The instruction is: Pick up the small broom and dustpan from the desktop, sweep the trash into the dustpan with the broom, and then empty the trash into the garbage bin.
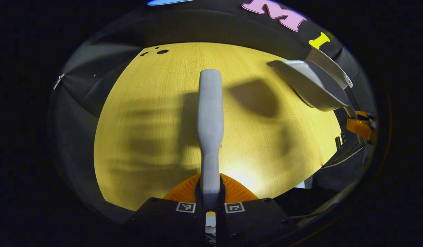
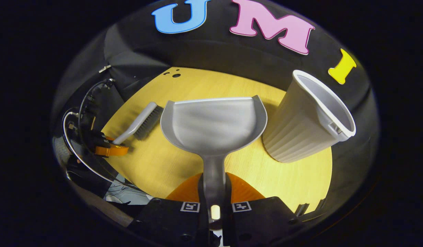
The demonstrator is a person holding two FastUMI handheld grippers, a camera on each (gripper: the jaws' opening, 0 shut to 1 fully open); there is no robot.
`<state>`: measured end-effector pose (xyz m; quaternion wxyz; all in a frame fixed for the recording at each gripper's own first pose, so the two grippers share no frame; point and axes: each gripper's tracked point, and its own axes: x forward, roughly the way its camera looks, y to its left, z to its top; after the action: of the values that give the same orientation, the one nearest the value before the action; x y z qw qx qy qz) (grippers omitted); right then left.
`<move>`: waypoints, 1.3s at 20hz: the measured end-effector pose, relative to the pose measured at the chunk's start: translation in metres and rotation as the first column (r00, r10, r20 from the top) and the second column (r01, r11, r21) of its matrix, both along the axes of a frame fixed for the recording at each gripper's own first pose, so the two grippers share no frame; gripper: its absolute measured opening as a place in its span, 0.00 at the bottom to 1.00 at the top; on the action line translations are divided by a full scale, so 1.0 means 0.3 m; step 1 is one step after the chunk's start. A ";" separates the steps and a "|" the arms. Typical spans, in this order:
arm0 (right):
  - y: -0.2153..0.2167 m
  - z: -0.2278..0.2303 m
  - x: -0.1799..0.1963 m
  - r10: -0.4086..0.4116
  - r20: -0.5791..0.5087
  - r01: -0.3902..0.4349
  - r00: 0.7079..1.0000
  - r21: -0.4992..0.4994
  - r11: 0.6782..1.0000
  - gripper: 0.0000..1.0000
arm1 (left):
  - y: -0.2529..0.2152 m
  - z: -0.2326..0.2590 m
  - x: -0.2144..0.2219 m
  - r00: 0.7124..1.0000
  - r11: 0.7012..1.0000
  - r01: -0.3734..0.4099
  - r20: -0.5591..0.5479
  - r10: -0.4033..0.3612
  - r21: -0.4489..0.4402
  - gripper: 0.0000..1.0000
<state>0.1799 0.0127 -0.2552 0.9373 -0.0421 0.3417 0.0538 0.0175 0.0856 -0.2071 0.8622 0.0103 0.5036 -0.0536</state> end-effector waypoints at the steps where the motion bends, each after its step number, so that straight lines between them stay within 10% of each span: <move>1: -0.002 -0.027 0.016 -0.006 -0.012 0.006 1.000 0.002 1.000 0.19 | -0.010 -0.004 0.012 1.000 1.000 0.002 -0.003 -0.002 0.006 0.17; 26: -0.032 -0.270 0.065 -0.068 -0.176 0.084 0.982 0.085 0.993 0.30 | -0.013 -0.076 0.125 0.995 0.991 0.037 -0.092 -0.025 0.131 0.27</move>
<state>0.1995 0.0031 -0.3363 0.9065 0.0192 0.4201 0.0370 0.0550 0.0816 -0.2301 0.8350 0.0728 0.5444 -0.0337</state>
